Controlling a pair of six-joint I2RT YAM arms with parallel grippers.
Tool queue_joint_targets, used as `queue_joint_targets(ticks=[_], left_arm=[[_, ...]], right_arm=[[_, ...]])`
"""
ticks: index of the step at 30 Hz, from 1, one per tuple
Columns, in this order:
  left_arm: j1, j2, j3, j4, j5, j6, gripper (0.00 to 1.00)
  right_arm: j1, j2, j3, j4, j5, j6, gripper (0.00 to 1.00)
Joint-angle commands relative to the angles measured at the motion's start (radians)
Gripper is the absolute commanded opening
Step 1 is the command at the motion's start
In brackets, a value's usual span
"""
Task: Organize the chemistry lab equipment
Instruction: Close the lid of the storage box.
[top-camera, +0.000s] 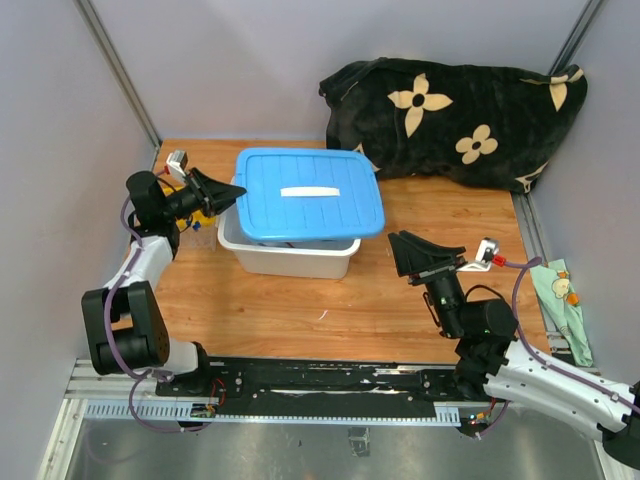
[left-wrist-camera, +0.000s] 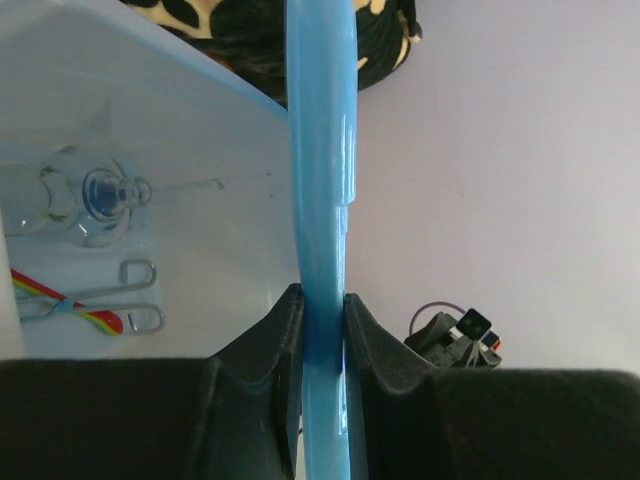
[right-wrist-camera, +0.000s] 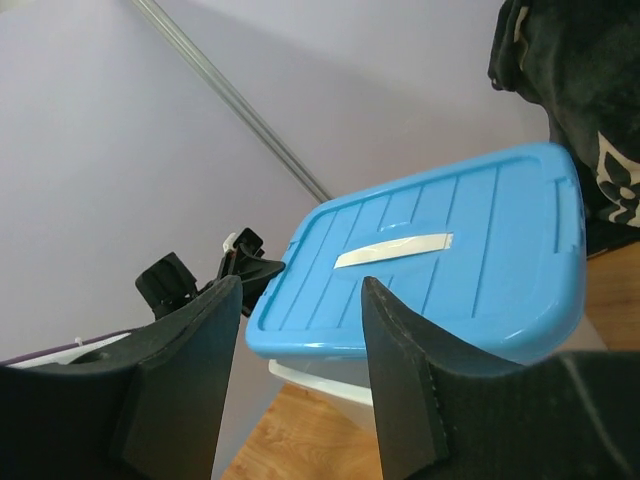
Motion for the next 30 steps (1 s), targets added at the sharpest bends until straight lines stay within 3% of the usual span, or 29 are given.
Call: queue_joint_targets(ticks=[1,17,23,26,30], left_arm=[[0.010,0.030,0.087,-0.199,-0.015,0.167,0.00],[0.062,0.113,0.258,-0.479,0.005,0.364,0.00],[0.062,0.077,0.184,-0.444,0.001,0.355,0.00],[0.062,0.076,0.171,-0.431,0.002,0.349,0.00],[0.062,0.078,0.185,-0.426,0.001,0.340,0.00]], right_arm=[[0.012,-0.015,-0.023,-0.008,0.033,-0.029,0.53],[0.013,-0.021,-0.006,-0.101,0.052,-0.050,0.52],[0.009,0.091,0.106,-0.246,0.175,-0.099,0.64],[-0.037,0.171,0.261,-0.440,0.164,-0.156,0.71],[-0.313,0.343,0.580,-0.907,-0.151,-0.050,0.70]])
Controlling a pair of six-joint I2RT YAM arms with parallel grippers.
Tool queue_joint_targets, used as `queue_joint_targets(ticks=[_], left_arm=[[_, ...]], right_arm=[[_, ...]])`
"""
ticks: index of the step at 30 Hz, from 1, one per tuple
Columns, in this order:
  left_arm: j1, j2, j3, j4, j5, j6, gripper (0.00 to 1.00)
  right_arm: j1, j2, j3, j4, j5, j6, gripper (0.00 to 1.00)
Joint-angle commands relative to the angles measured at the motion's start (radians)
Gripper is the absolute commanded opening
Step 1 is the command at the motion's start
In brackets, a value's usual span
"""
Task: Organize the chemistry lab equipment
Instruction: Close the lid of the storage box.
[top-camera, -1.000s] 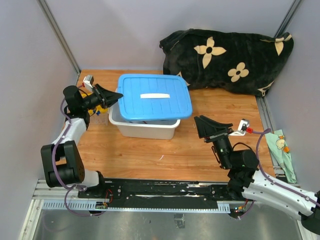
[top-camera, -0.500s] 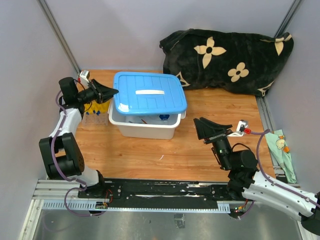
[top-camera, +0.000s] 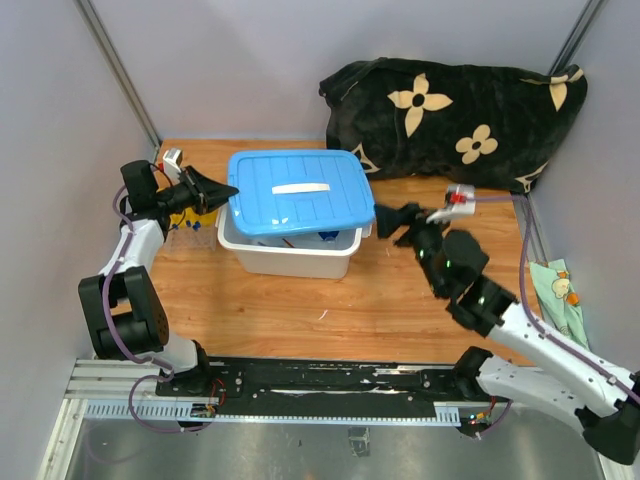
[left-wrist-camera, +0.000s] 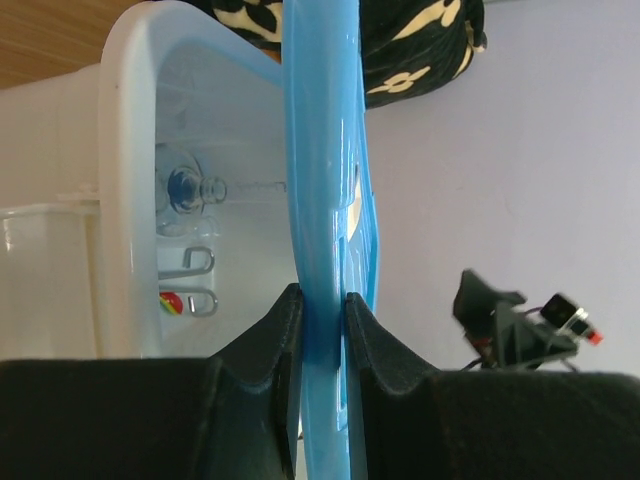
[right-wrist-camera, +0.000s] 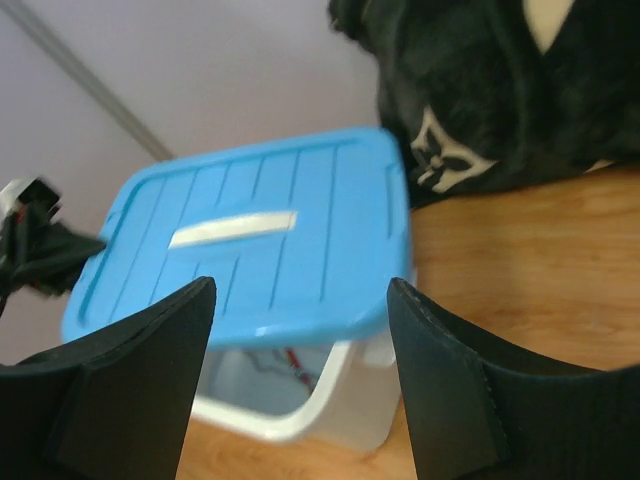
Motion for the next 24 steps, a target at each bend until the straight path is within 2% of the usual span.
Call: queue_joint_targets(ticks=[1,4,7,15,18,24], left_arm=[[0.008,-0.024,0.006,0.017,0.003,0.027,0.00],[0.008,-0.020,0.014,0.024,0.001,0.020,0.00],[0.007,-0.020,0.012,0.028,-0.002,0.020,0.00],[0.008,-0.043,-0.008,0.041,-0.013,0.010,0.00],[0.008,-0.042,-0.009,0.041,-0.014,0.008,0.00],[0.008,-0.046,-0.022,0.049,-0.019,0.005,0.00]], right_arm=[[-0.299,0.140,0.302,-0.462,-0.298,0.064,0.70],[-0.485,0.248,0.439,-0.567,-0.465,0.040,0.70],[-0.587,0.400,0.599,-0.676,-0.596,-0.005,0.71],[-0.626,0.710,0.752,-0.636,-1.008,-0.071,0.75],[-0.619,0.781,0.775,-0.642,-1.042,-0.095,0.76],[-0.592,0.833,0.811,-0.685,-1.005,-0.163,0.71]])
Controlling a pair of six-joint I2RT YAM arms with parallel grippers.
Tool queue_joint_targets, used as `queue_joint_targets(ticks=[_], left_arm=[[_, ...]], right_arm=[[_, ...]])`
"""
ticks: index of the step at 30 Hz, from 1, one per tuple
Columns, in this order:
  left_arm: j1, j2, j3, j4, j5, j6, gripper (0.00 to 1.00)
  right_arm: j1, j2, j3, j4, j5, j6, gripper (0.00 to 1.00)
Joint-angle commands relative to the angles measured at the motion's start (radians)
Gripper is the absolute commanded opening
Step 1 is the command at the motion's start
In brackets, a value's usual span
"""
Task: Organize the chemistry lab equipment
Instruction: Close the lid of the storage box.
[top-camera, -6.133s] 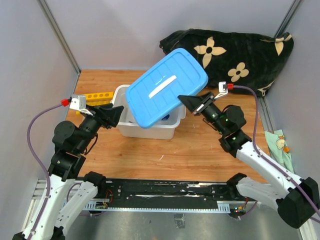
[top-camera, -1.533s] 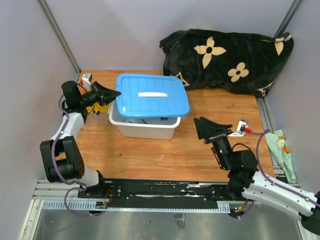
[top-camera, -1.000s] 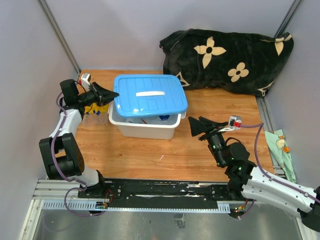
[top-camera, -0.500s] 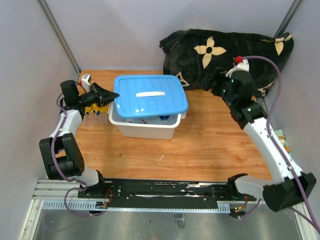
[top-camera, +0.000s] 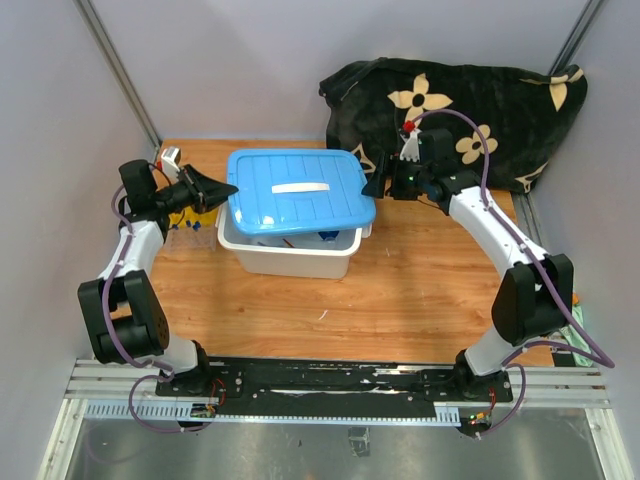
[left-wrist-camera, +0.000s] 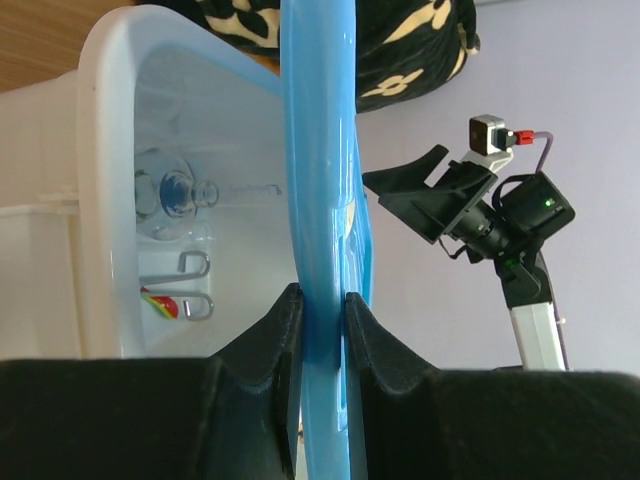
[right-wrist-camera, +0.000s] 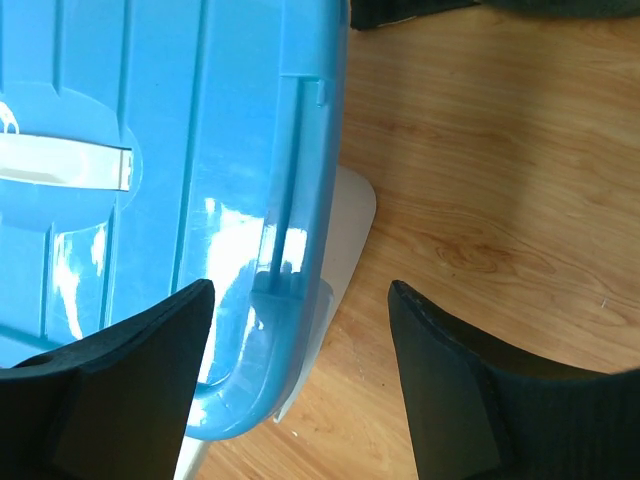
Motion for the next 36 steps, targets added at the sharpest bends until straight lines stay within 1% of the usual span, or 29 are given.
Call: queue_joint_targets(ticks=[1,4,7,14,16,17,19,20,21,22,23,25,27,30,31,36], left_arm=[[0.007,-0.025,-0.025,0.035,-0.016,0.021,0.00],[0.007,-0.029,-0.036,0.043,-0.018,0.019,0.00],[0.007,-0.033,-0.038,0.043,-0.019,0.018,0.00],[0.008,-0.040,-0.026,0.028,-0.020,0.027,0.00],[0.008,-0.040,-0.026,0.026,-0.021,0.030,0.00],[0.008,-0.040,-0.026,0.023,-0.022,0.033,0.00],[0.007,-0.044,-0.027,0.021,-0.025,0.036,0.02],[0.008,-0.047,-0.027,0.019,-0.028,0.038,0.06],[0.007,-0.052,-0.023,0.011,-0.034,0.043,0.11],[0.008,-0.055,-0.015,-0.007,-0.043,0.056,0.18],[0.007,-0.060,-0.002,-0.045,-0.055,0.079,0.34],[0.008,-0.068,0.033,-0.126,-0.086,0.134,0.58],[0.008,-0.077,0.062,-0.177,-0.112,0.175,0.67],[0.007,-0.094,0.090,-0.223,-0.145,0.207,0.92],[0.007,-0.101,0.097,-0.238,-0.157,0.220,0.98],[0.007,-0.136,0.136,-0.334,-0.244,0.288,0.99]], right_arm=[[0.018,0.007,0.062,-0.033,-0.041,-0.075,0.69],[0.029,0.015,0.056,-0.024,-0.040,-0.084,0.64],[0.044,0.027,0.049,-0.011,-0.054,-0.086,0.53],[0.076,0.058,0.047,-0.013,-0.025,-0.097,0.51],[0.078,0.068,0.046,-0.013,-0.018,-0.100,0.49],[0.078,0.070,0.045,-0.012,-0.019,-0.101,0.45],[0.078,0.069,0.039,-0.011,-0.022,-0.098,0.33],[0.078,0.066,0.036,-0.009,-0.026,-0.097,0.27],[0.079,0.063,0.032,-0.010,-0.027,-0.098,0.23],[0.081,0.058,0.029,-0.010,-0.025,-0.098,0.20],[0.082,0.053,0.024,-0.009,-0.023,-0.098,0.18],[0.088,0.040,0.015,-0.010,-0.019,-0.098,0.17],[0.097,0.028,0.010,-0.009,-0.018,-0.097,0.15],[0.110,0.014,0.002,-0.009,-0.019,-0.094,0.13],[0.116,0.006,-0.001,-0.009,-0.014,-0.095,0.13],[0.131,-0.023,-0.024,0.000,0.009,-0.084,0.11]])
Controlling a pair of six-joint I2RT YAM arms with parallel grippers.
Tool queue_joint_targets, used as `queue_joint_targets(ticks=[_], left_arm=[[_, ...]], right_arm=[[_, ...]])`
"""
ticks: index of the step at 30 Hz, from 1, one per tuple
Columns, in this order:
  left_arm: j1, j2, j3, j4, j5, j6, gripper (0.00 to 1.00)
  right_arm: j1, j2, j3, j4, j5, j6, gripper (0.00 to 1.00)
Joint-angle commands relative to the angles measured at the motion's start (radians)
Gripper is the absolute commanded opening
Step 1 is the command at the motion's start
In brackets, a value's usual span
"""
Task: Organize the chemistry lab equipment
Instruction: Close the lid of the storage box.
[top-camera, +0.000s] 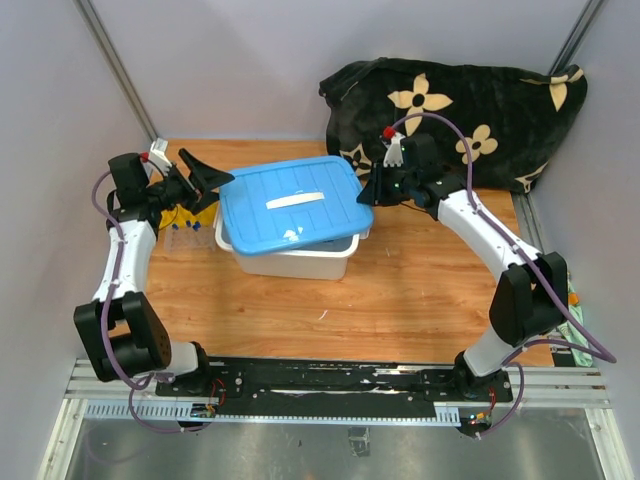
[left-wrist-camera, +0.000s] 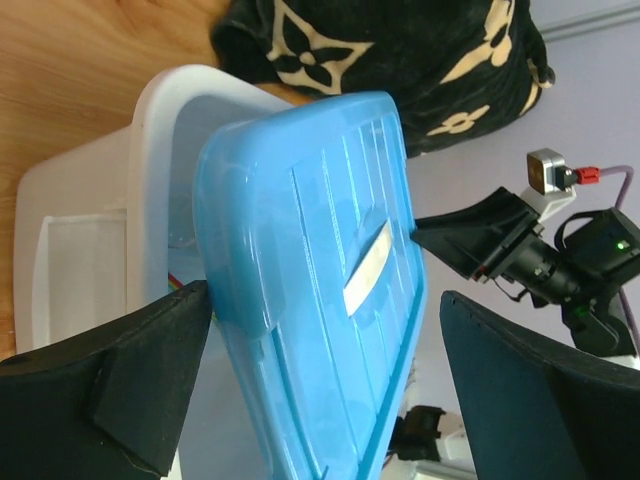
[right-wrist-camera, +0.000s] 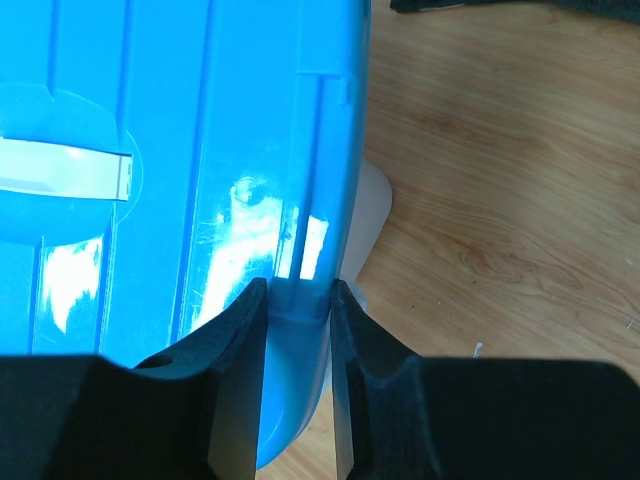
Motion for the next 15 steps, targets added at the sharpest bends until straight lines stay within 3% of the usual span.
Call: queue_joint_targets(ticks=[1,15], left_arm=[[-0.002,-0.055,0.060,-0.108,-0.095,0.097,0.99],[-0.078,-0.103,0.119,-0.190,-0.281,0.194,0.99]], right_arm=[[0.046,-0.046,-0.028,-0.009,-0.016,-0.008,0.11],[0.060,-0.055,-0.029,-0.005,0.015,-0.003,0.07]])
